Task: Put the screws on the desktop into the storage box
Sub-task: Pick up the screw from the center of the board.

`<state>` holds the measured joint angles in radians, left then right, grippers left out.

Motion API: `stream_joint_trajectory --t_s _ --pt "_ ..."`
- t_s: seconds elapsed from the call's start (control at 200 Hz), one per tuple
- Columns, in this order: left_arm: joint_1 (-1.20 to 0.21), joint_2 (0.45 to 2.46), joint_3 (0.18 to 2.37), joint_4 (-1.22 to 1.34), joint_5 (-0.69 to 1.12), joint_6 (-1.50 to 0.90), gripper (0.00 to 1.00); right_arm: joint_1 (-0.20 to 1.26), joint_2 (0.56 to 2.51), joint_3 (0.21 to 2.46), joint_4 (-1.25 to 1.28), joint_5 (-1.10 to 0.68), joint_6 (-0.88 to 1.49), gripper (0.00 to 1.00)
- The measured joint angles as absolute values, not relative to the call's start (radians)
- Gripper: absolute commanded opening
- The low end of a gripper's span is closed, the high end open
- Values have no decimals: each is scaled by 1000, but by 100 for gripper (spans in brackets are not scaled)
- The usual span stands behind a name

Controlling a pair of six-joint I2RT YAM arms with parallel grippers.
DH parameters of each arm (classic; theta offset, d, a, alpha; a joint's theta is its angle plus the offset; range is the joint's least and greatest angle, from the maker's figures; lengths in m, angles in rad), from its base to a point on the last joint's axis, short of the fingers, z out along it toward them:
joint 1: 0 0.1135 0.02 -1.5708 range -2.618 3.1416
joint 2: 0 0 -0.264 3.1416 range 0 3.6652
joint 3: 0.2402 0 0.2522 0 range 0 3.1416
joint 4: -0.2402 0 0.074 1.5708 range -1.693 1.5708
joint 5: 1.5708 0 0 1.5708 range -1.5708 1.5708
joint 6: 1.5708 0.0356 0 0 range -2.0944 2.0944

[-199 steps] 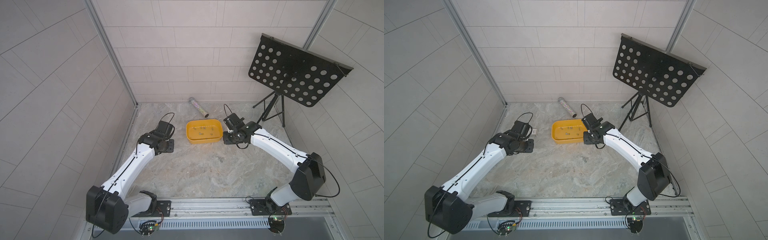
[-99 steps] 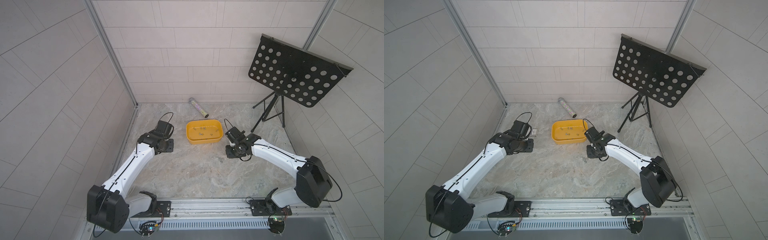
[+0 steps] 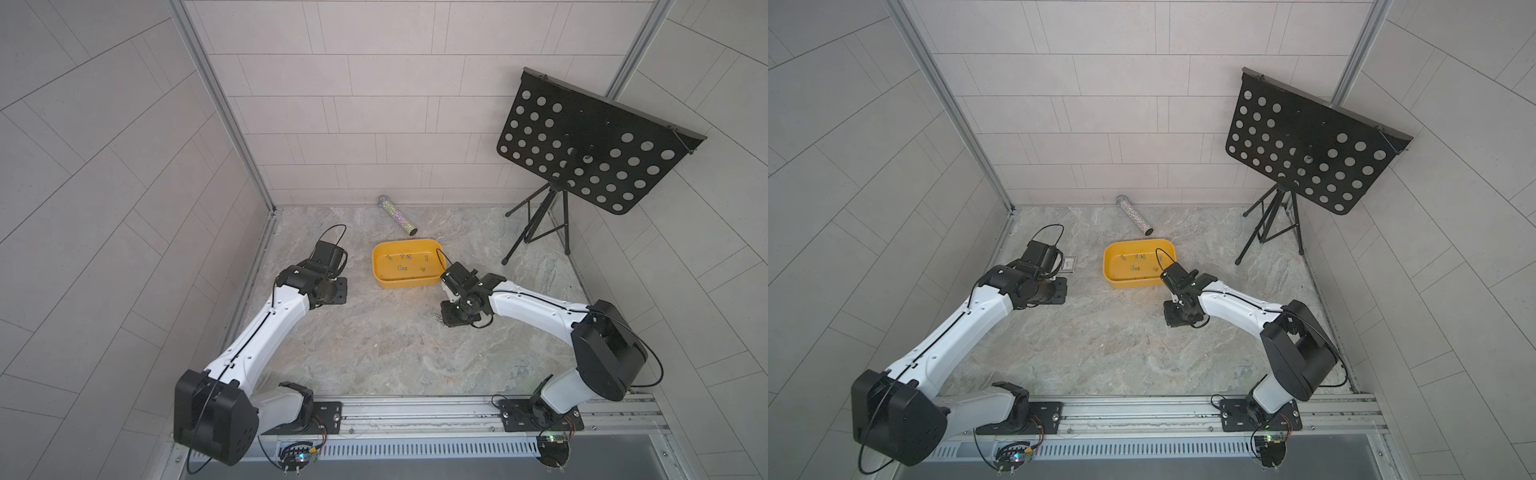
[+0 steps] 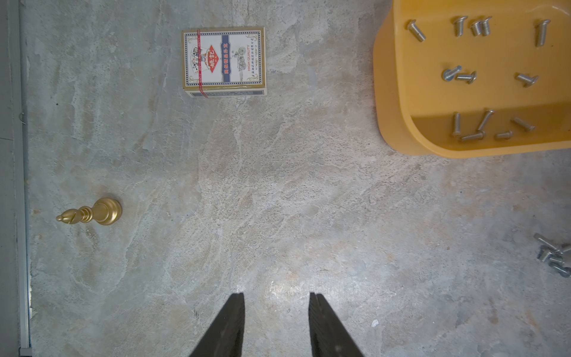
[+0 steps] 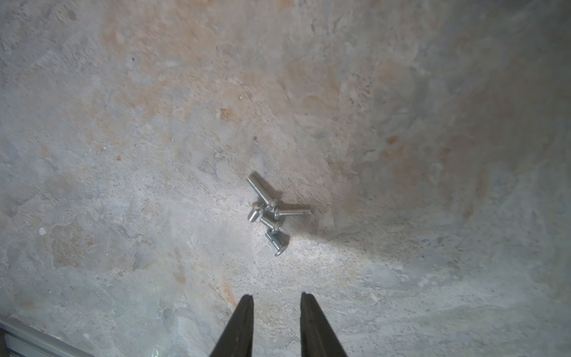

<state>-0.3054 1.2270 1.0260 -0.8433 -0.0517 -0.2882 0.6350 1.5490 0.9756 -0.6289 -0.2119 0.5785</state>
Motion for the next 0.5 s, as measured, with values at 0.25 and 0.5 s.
stream_joint_trajectory --t_s 0.25,0.5 --pt "-305 1234 1026 -843 -51 -288 43 637 1583 976 -624 -218 560 35" --pt "-303 1234 1026 -843 -48 -288 43 643 1650 989 -626 -220 541 35"
